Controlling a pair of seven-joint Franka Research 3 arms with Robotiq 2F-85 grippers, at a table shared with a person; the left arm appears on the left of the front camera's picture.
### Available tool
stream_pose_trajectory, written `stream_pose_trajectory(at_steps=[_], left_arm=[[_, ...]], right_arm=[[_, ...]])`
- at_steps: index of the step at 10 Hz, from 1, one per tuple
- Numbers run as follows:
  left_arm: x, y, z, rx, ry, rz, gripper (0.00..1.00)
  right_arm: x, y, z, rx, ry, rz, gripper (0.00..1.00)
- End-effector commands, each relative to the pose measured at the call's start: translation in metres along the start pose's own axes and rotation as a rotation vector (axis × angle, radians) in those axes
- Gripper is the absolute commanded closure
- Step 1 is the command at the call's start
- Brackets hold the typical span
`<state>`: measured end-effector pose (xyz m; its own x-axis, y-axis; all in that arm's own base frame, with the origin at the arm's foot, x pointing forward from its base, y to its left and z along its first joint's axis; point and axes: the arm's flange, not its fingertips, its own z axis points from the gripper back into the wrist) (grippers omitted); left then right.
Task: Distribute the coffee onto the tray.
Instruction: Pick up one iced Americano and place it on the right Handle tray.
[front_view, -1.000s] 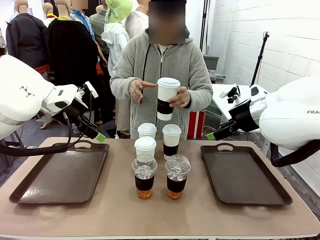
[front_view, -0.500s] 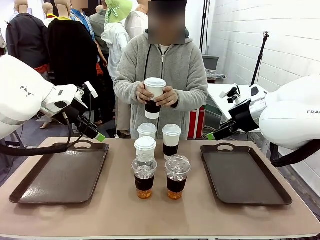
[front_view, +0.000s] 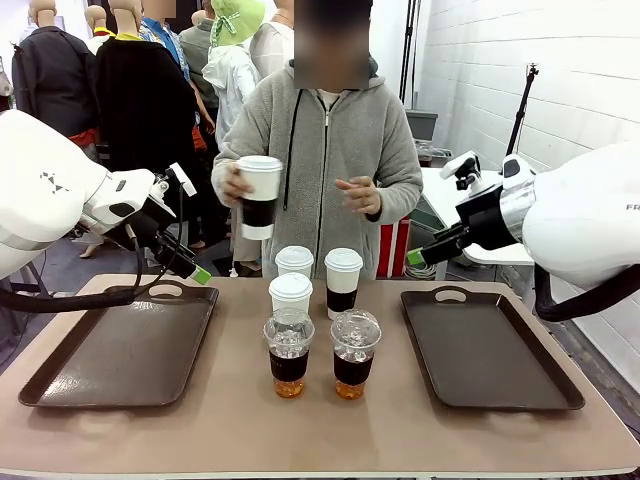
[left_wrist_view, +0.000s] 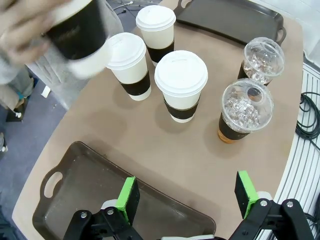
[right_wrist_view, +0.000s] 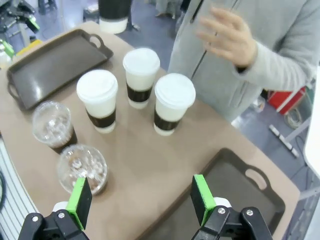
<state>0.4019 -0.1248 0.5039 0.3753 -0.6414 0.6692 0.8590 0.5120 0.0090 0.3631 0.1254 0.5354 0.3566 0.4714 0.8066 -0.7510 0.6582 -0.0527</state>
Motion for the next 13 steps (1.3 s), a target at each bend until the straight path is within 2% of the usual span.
stream_pose_trajectory(at_steps=[1,5,6,10,13], left_arm=[[-0.003,0.004,-0.001,-0.014,-0.020,-0.020,0.00],[-0.003,0.004,-0.001,-0.014,-0.020,-0.020,0.00],[-0.003,0.004,-0.001,-0.014,-0.020,-0.020,0.00],[-0.003,0.004,-0.001,-0.014,-0.020,-0.020,0.00],[-0.003,0.004,-0.001,-0.014,-0.020,-0.020,0.00]], right_arm=[[-0.002,-0.014,-0.015,0.084,-0.129,0.005,0.00],[-0.026,-0.018,-0.037,0.098,-0.341,-0.024,0.00],[-0.035,-0.016,-0.041,0.112,-0.353,-0.029,0.00],[-0.081,0.002,-0.048,0.314,-0.440,0.015,0.00],[-0.111,0.004,-0.050,0.388,-0.418,0.087,0.00]])
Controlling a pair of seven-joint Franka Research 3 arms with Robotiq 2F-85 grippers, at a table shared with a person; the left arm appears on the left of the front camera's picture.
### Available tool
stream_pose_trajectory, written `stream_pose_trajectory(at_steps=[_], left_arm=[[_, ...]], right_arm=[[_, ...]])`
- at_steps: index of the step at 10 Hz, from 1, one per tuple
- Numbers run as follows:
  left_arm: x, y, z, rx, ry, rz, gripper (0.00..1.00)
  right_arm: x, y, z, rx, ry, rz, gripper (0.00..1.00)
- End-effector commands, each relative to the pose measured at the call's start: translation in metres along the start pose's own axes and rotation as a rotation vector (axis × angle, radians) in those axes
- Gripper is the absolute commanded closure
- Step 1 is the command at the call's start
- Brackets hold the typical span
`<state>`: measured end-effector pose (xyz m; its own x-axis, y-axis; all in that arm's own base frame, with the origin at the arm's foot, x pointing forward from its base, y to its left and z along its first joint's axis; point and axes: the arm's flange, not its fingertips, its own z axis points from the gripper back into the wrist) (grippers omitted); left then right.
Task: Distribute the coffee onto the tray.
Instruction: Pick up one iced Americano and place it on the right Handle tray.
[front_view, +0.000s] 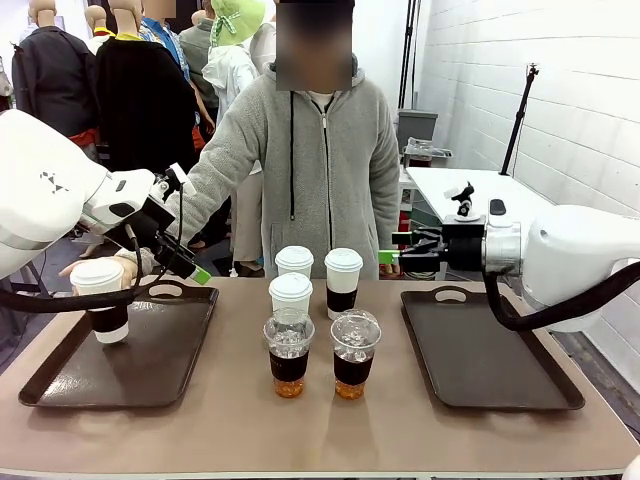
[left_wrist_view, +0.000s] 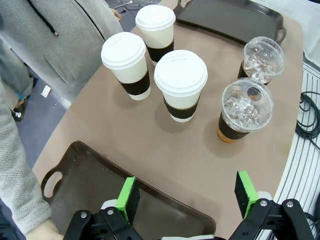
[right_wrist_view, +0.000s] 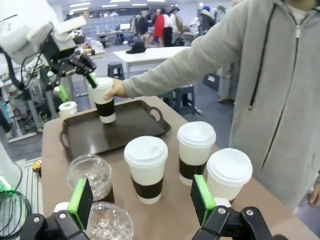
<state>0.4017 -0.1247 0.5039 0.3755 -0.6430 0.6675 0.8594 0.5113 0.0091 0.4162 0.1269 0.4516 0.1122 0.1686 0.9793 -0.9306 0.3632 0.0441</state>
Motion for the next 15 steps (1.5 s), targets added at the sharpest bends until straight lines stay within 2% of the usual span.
stream_pose_trajectory(at_steps=[1,5,7,8,13,15], left_arm=[[-0.003,0.004,-0.001,-0.014,-0.022,-0.020,0.00],[-0.003,0.004,-0.001,-0.014,-0.022,-0.020,0.00],[-0.003,0.004,-0.001,-0.014,-0.022,-0.020,0.00],[-0.003,0.004,-0.001,-0.014,-0.022,-0.020,0.00],[-0.003,0.004,-0.001,-0.014,-0.022,-0.020,0.00],[-0.003,0.004,-0.001,-0.014,-0.022,-0.020,0.00]], right_arm=[[-0.052,0.053,0.041,0.049,0.017,0.023,0.00],[-0.071,0.050,0.055,0.113,-0.020,0.036,0.00],[-0.064,0.054,0.056,0.074,-0.036,0.001,0.00],[-0.036,-0.020,0.025,0.104,-0.001,0.020,0.00],[-0.033,-0.023,0.031,0.095,-0.005,0.033,0.00],[-0.051,-0.025,0.034,0.136,-0.011,0.025,0.00]])
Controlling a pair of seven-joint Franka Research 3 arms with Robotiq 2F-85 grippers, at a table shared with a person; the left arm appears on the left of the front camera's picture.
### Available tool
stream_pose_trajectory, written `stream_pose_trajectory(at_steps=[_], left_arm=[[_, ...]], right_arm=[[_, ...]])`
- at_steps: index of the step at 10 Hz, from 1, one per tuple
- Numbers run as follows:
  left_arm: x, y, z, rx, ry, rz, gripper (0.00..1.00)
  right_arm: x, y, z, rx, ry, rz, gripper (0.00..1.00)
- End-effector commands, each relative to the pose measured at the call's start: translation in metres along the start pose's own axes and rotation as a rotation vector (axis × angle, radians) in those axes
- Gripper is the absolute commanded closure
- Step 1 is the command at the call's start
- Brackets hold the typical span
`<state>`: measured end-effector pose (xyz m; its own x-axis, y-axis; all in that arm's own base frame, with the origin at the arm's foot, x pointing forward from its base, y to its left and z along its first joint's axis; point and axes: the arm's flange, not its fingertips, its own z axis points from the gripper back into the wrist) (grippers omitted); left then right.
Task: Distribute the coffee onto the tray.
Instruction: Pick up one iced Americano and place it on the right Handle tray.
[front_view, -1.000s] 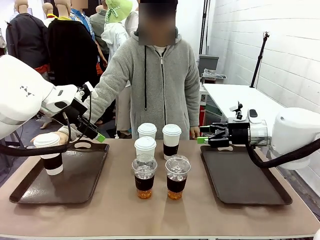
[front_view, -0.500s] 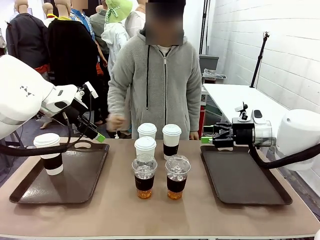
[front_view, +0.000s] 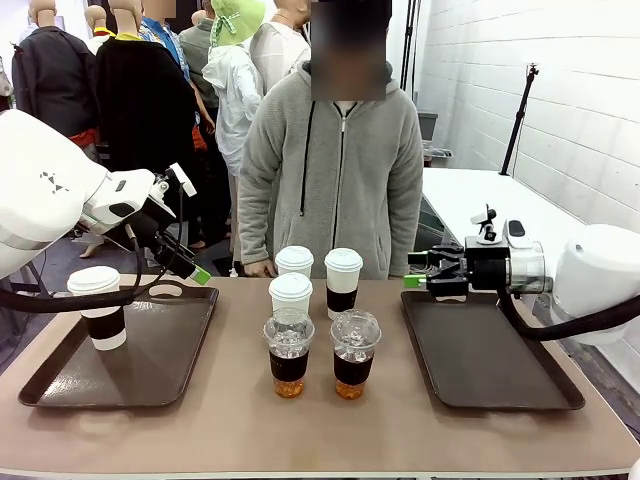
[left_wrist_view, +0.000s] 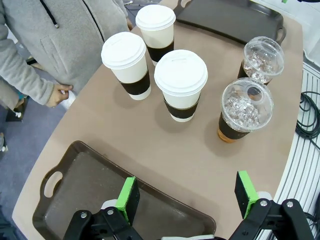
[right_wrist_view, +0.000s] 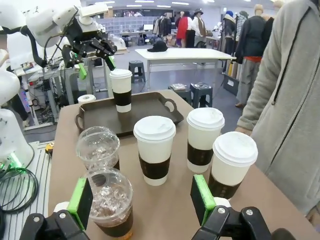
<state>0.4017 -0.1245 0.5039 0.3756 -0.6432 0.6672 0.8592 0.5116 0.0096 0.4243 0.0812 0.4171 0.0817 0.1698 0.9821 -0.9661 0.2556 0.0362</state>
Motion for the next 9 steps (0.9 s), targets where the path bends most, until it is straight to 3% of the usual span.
stream_pose_trajectory(at_steps=[1,6,9], left_arm=[[-0.003,0.004,-0.001,-0.014,-0.022,-0.020,0.00],[-0.003,0.004,-0.001,-0.014,-0.022,-0.020,0.00],[-0.003,0.004,-0.001,-0.014,-0.022,-0.020,0.00]], right_arm=[[-0.019,0.003,0.003,0.031,-0.014,0.001,0.00],[-0.066,0.004,-0.005,0.118,-0.012,0.037,0.00],[-0.095,0.005,-0.014,0.206,0.054,0.046,0.00]])
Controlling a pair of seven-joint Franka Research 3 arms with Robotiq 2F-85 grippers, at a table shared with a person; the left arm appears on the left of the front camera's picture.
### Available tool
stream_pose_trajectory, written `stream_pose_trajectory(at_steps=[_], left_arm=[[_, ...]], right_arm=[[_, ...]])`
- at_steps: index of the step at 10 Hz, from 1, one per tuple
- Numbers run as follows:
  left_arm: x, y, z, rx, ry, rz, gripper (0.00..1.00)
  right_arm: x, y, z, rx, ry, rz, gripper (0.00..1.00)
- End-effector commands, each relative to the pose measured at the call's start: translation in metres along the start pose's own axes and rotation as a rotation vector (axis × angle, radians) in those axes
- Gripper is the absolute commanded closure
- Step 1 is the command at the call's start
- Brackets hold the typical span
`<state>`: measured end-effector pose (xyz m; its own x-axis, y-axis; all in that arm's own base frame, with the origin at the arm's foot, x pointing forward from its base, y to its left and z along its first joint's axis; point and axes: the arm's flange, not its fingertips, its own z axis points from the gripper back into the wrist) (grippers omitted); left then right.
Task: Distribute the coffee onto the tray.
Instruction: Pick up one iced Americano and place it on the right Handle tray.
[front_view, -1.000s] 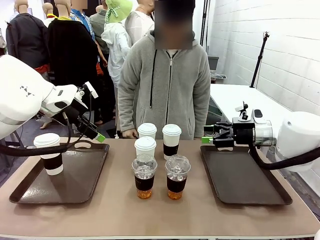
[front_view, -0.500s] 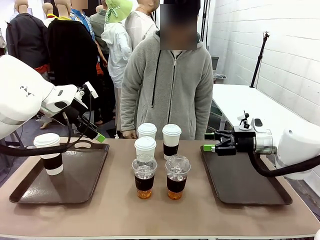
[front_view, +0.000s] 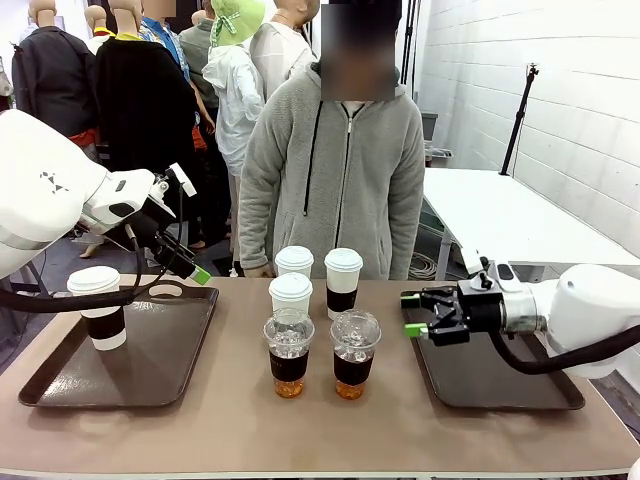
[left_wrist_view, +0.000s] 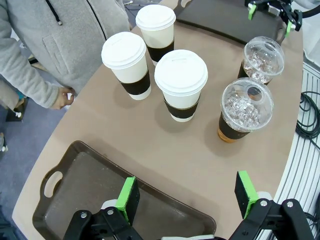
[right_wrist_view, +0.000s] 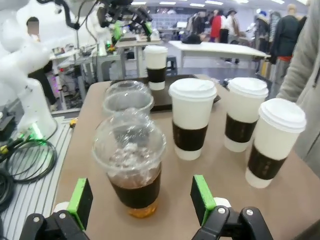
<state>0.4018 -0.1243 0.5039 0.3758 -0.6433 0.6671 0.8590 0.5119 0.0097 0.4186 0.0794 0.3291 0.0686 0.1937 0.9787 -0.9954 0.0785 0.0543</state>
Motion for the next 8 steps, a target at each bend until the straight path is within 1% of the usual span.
stream_pose_trajectory(at_steps=[1,4,5,6,7,8], left_arm=[[-0.003,0.003,-0.001,-0.014,-0.022,-0.020,0.00],[-0.003,0.003,-0.001,-0.014,-0.022,-0.020,0.00],[-0.003,0.003,-0.001,-0.014,-0.022,-0.020,0.00],[-0.003,0.003,-0.001,-0.014,-0.022,-0.020,0.00],[-0.003,0.003,-0.001,-0.014,-0.022,-0.020,0.00],[-0.003,0.003,-0.001,-0.014,-0.022,-0.020,0.00]], right_arm=[[-0.016,0.003,-0.004,0.039,0.037,0.027,0.00],[-0.035,0.002,-0.010,0.026,0.044,0.012,0.00],[-0.033,0.002,-0.011,0.005,0.047,0.014,0.00],[-0.030,0.005,-0.008,-0.058,0.048,0.022,0.00],[-0.032,0.001,-0.003,0.030,0.013,-0.016,0.00],[-0.032,0.001,-0.003,0.030,0.013,-0.016,0.00]])
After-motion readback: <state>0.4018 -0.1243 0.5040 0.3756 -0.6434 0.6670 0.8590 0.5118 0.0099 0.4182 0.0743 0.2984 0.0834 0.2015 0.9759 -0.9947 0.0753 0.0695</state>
